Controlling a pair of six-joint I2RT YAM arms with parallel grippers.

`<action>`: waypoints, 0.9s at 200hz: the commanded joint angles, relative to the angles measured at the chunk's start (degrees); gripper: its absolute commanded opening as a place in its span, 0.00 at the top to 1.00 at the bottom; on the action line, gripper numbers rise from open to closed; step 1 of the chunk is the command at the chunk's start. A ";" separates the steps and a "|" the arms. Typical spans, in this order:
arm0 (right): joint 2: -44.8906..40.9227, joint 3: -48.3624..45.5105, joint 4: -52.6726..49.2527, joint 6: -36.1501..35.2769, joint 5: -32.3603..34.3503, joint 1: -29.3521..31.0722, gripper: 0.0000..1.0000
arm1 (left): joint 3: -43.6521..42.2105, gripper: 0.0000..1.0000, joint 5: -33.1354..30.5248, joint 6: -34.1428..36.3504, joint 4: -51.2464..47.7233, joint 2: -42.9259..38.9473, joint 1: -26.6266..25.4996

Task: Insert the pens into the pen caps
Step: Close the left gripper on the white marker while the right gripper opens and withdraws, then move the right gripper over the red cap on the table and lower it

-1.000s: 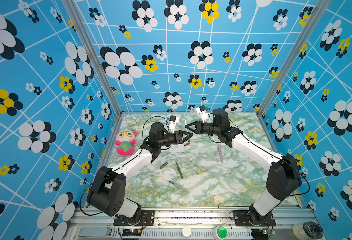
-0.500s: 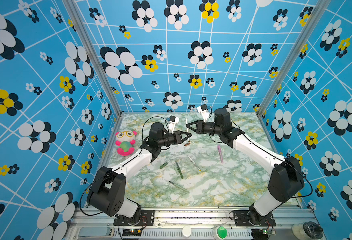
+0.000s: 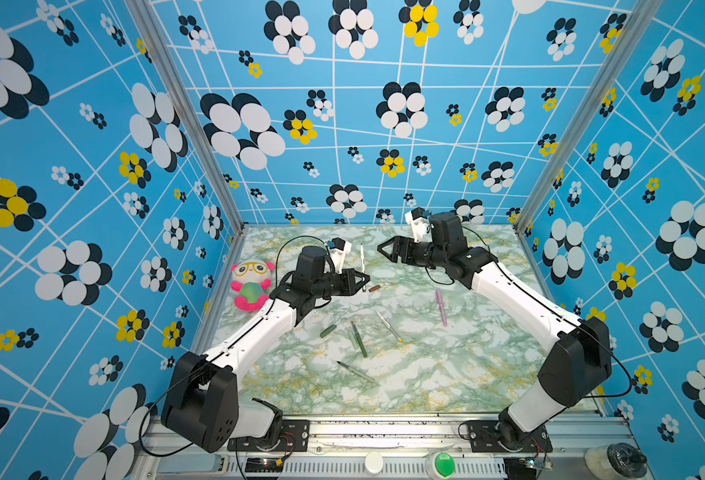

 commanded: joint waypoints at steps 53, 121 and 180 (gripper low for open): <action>15.86 10.94 -21.83 23.19 28.16 4.93 0.13 | -4.27 1.00 -12.00 7.60 -13.83 -7.15 2.58; 37.45 42.58 -45.32 33.40 35.41 8.96 0.24 | -11.44 1.00 -16.49 8.21 -13.33 -14.94 2.51; 49.44 56.65 -50.62 36.20 30.09 9.22 0.29 | -14.77 1.00 -16.10 7.40 -11.62 -18.29 2.39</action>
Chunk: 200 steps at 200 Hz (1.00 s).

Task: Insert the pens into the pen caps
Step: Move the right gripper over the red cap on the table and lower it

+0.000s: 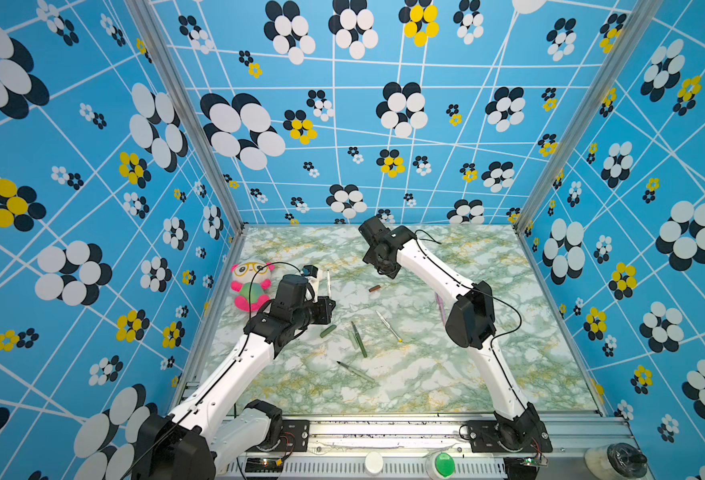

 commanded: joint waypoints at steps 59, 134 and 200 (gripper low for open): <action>6.87 2.39 -6.00 3.48 -4.19 0.39 0.35 | -1.92 1.00 0.86 -1.22 3.68 0.05 -0.61; 9.43 2.22 -4.30 3.13 -6.28 0.65 0.56 | -1.57 1.00 0.26 -1.51 4.71 1.78 -1.74; 11.56 2.19 -3.35 2.60 -6.40 0.96 0.72 | -2.02 1.00 -0.01 -1.63 5.58 2.15 -1.89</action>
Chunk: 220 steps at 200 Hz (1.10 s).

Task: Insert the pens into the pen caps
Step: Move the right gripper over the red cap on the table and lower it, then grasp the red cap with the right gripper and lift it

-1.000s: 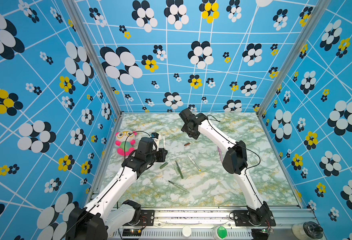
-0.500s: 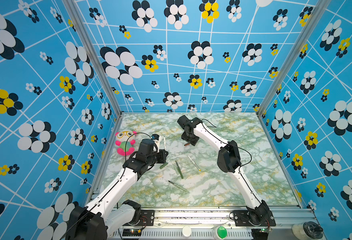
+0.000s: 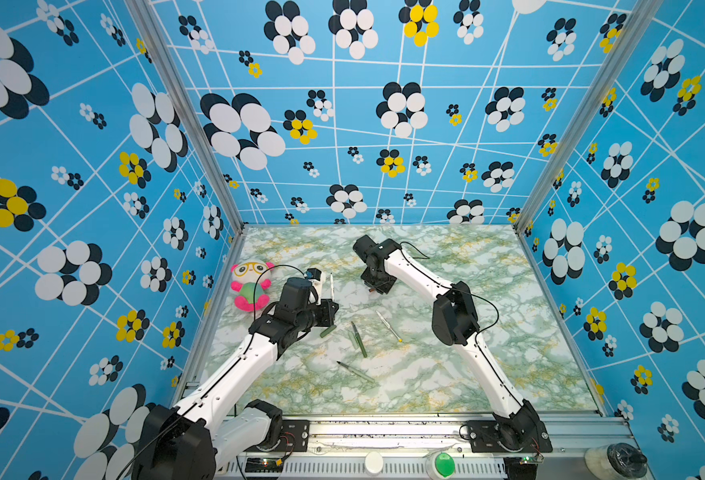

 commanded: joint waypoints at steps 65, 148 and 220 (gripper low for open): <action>4.95 1.62 -0.57 -0.86 1.09 0.31 0.72 | -0.90 1.00 -0.79 0.00 1.62 -0.61 -0.29; 4.44 1.20 -1.11 -6.31 1.79 0.39 0.99 | -1.25 1.00 -0.90 -0.02 1.00 -1.66 -0.30; -20.87 -23.61 21.74 -21.54 1.63 -1.05 1.00 | 2.18 1.00 2.50 1.56 2.26 2.26 -4.01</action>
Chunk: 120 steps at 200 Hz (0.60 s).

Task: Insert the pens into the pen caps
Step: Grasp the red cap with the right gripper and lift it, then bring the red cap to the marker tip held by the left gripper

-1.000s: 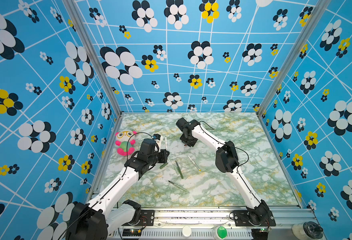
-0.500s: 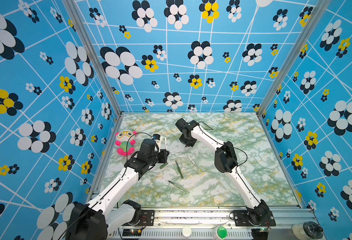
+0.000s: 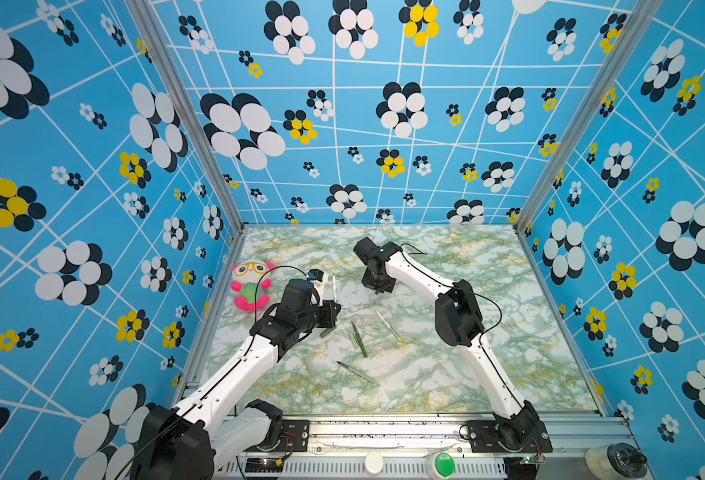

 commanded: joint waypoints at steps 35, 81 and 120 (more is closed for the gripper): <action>-26.75 -26.72 27.14 -6.53 -7.65 -5.96 1.00 | 5.30 1.00 5.68 1.53 4.38 6.62 -5.48; -36.02 -38.95 37.82 -6.37 -20.22 -12.08 1.00 | 8.23 1.00 15.48 -0.18 12.01 13.31 -8.43; -39.97 -42.14 43.02 -8.97 -28.34 -14.02 1.00 | 10.42 1.00 22.02 -2.32 15.73 17.66 -8.95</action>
